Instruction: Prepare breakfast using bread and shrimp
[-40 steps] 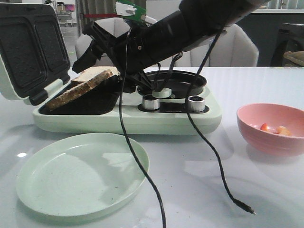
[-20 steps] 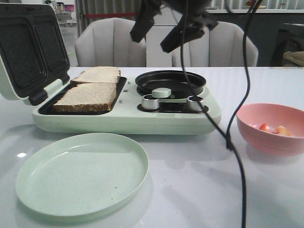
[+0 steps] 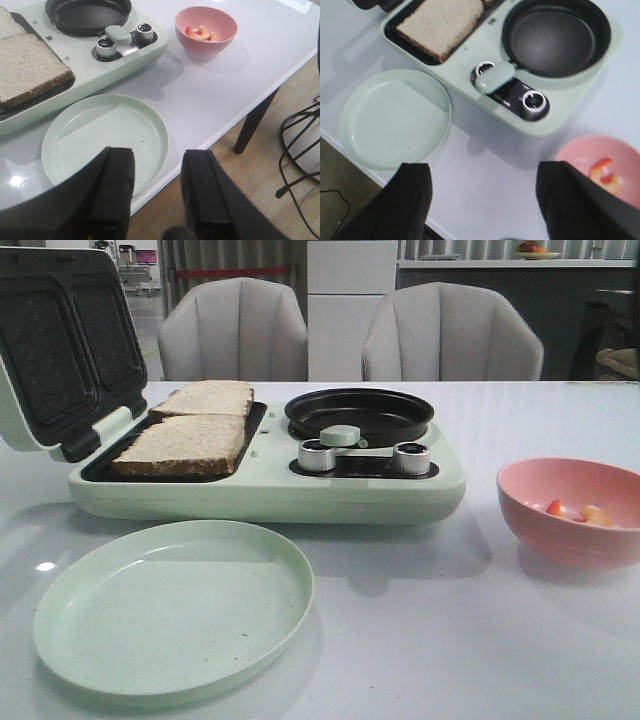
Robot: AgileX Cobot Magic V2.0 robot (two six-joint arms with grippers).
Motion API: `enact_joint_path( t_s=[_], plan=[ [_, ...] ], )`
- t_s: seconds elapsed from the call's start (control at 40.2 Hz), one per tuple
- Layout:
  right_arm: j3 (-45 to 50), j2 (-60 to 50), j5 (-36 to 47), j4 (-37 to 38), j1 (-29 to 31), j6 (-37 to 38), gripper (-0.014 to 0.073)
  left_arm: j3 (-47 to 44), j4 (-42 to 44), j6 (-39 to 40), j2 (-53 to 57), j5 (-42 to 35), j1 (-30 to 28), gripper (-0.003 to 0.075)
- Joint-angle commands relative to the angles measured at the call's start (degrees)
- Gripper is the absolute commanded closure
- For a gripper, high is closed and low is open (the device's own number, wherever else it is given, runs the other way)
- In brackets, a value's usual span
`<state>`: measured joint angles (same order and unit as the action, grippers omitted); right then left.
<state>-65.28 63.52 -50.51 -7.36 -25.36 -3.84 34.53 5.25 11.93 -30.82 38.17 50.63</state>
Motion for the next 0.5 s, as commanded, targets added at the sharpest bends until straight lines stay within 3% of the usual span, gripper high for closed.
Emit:
enact_joint_path(
  t_s=[0.0, 0.373, 0.473],
  plan=[
    [3.4, -7.4, 1.7, 4.1, 0.0, 4.8, 0.0046, 1.6, 0.3, 0.0, -0.1, -4.8, 0.5, 0.0411],
    [15.1, -23.9, 0.1, 4.4, 0.1, 5.2, 0.0046, 1.6, 1.0, 0.0, -0.1, -4.1, 0.5, 0.0411],
    [15.1, -25.0, 0.0, 4.4, 0.1, 5.2, 0.0046, 4.1, 3.0, 0.9, -0.5, 1.9, 0.5, 0.0411]
  ],
)
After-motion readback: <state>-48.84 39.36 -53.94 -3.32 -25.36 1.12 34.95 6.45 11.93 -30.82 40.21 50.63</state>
